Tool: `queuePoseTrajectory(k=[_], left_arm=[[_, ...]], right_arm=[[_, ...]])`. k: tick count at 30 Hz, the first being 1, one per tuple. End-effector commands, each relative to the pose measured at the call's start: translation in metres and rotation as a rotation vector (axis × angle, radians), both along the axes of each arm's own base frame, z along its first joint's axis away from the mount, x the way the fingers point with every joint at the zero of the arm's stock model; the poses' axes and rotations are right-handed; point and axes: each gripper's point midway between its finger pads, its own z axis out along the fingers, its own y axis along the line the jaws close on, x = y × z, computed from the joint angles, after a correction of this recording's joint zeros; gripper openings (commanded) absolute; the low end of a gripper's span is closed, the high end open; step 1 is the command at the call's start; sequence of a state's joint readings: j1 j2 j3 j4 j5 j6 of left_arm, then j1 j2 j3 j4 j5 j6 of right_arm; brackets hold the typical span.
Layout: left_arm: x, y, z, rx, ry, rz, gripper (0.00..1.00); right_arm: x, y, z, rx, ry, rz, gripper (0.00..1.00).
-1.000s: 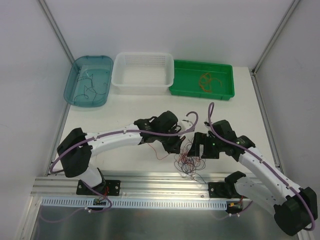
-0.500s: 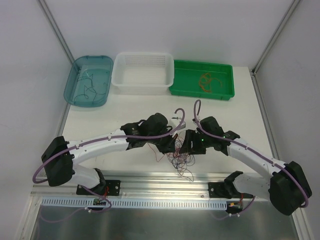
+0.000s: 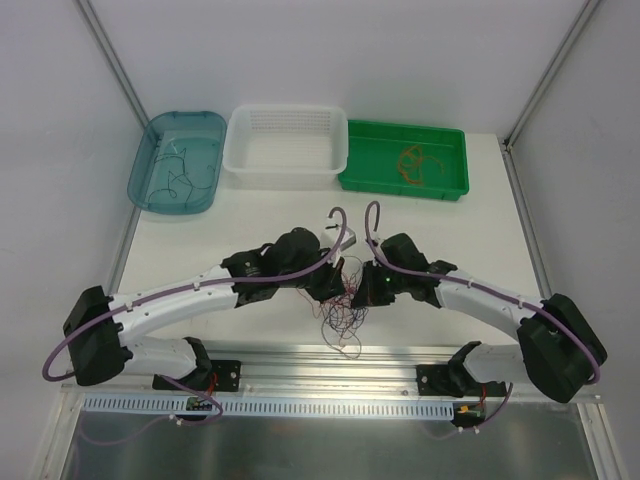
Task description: Untangle the cables
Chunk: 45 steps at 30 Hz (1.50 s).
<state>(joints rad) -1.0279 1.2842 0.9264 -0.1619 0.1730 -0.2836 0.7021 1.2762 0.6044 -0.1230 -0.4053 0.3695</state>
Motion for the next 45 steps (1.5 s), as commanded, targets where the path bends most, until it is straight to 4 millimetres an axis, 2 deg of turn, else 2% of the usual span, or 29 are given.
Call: queuePoseTrajectory(k=[1,3,4,5,6,7,8,9,10,11,13,15,16,18,19,20,21,24,27,28,30,31,32,34,35,38,41,43,45], left_arm=[[0.017,0.012,0.058,-0.150,-0.104,0.123,0.00],[0.029,0.030,0.074,-0.185,-0.126,0.209,0.00],[0.033,0.047,0.095,-0.235,-0.157,0.266,0.00],[0.039,0.060,0.102,-0.251,-0.157,0.311,0.00],[0.051,0.084,0.105,-0.248,-0.143,0.400,0.00],[0.054,0.105,0.121,-0.287,-0.167,0.455,0.00],[0.060,0.121,0.129,-0.297,-0.188,0.517,0.00],[0.060,0.137,0.129,-0.276,-0.191,0.556,0.00],[0.065,0.160,0.140,-0.289,-0.227,0.628,0.00],[0.067,0.174,0.151,-0.288,-0.260,0.679,0.00],[0.064,0.199,0.159,-0.267,-0.289,0.759,0.00],[0.067,0.223,0.161,-0.221,-0.317,0.862,0.00],[0.064,0.233,0.153,-0.169,-0.304,0.897,0.00],[0.066,0.255,0.156,-0.116,-0.337,0.999,0.00],[0.066,0.262,0.147,-0.063,-0.325,1.024,0.00],[0.066,0.267,0.143,-0.033,-0.324,1.042,0.00],[0.068,0.274,0.137,0.008,-0.323,1.072,0.00],[0.069,0.285,0.115,0.088,-0.285,1.128,0.00],[0.071,0.303,0.090,0.160,-0.234,1.213,0.00],[0.071,0.304,0.074,0.198,-0.193,1.220,0.00],[0.073,0.313,0.055,0.221,-0.128,1.266,0.00],[0.072,0.314,0.037,0.254,-0.081,1.269,0.00],[0.073,0.312,0.027,0.248,-0.044,1.277,0.00],[0.072,0.314,0.001,0.269,0.025,1.295,0.00],[0.072,0.310,-0.007,0.253,0.055,1.290,0.00],[0.071,0.312,-0.032,0.234,0.108,1.324,0.00],[0.072,0.304,-0.043,0.202,0.149,1.302,0.00],[0.075,0.294,-0.042,0.172,0.166,1.261,0.00],[0.079,0.286,-0.034,0.152,0.158,1.208,0.00]], right_arm=[[0.016,-0.012,0.006,-0.083,-0.064,-0.051,0.01],[0.022,-0.029,0.005,-0.154,-0.091,-0.092,0.01],[0.028,-0.040,0.005,-0.174,-0.096,-0.120,0.01],[0.030,-0.049,0.010,-0.176,-0.108,-0.144,0.01],[0.028,-0.061,0.007,-0.205,-0.087,-0.167,0.01],[0.035,-0.080,0.004,-0.230,-0.073,-0.235,0.01],[0.038,-0.091,0.008,-0.234,-0.086,-0.259,0.01],[0.036,-0.104,0.006,-0.255,-0.064,-0.290,0.01],[0.043,-0.123,0.007,-0.260,-0.053,-0.362,0.01],[0.043,-0.134,0.011,-0.270,-0.055,-0.385,0.01],[0.051,-0.157,0.018,-0.266,-0.042,-0.481,0.01],[0.054,-0.171,0.029,-0.252,-0.042,-0.540,0.01],[0.059,-0.181,0.034,-0.224,-0.031,-0.593,0.01],[0.064,-0.185,0.048,-0.181,-0.032,-0.635,0.01],[0.069,-0.193,0.059,-0.137,-0.040,-0.690,0.01],[0.072,-0.192,0.068,-0.105,-0.055,-0.696,0.01],[0.079,-0.192,0.085,-0.080,-0.097,-0.701,0.01],[0.082,-0.199,0.106,-0.097,-0.141,-0.724,0.01],[0.090,-0.208,0.136,-0.060,-0.196,-0.777,0.01],[0.094,-0.208,0.155,-0.028,-0.233,-0.792,0.01],[0.098,-0.204,0.181,0.025,-0.282,-0.779,0.01],[0.100,-0.203,0.196,0.041,-0.312,-0.773,0.01],[0.104,-0.202,0.222,0.063,-0.368,-0.765,0.01],[0.105,-0.198,0.251,0.095,-0.432,-0.742,0.01],[0.105,-0.198,0.272,0.104,-0.486,-0.737,0.01],[0.106,-0.201,0.293,0.116,-0.534,-0.750,0.01],[0.107,-0.178,0.303,0.239,-0.519,-0.644,0.01],[0.104,-0.163,0.290,0.241,-0.481,-0.569,0.01],[0.097,-0.158,0.257,0.147,-0.417,-0.547,0.01]])
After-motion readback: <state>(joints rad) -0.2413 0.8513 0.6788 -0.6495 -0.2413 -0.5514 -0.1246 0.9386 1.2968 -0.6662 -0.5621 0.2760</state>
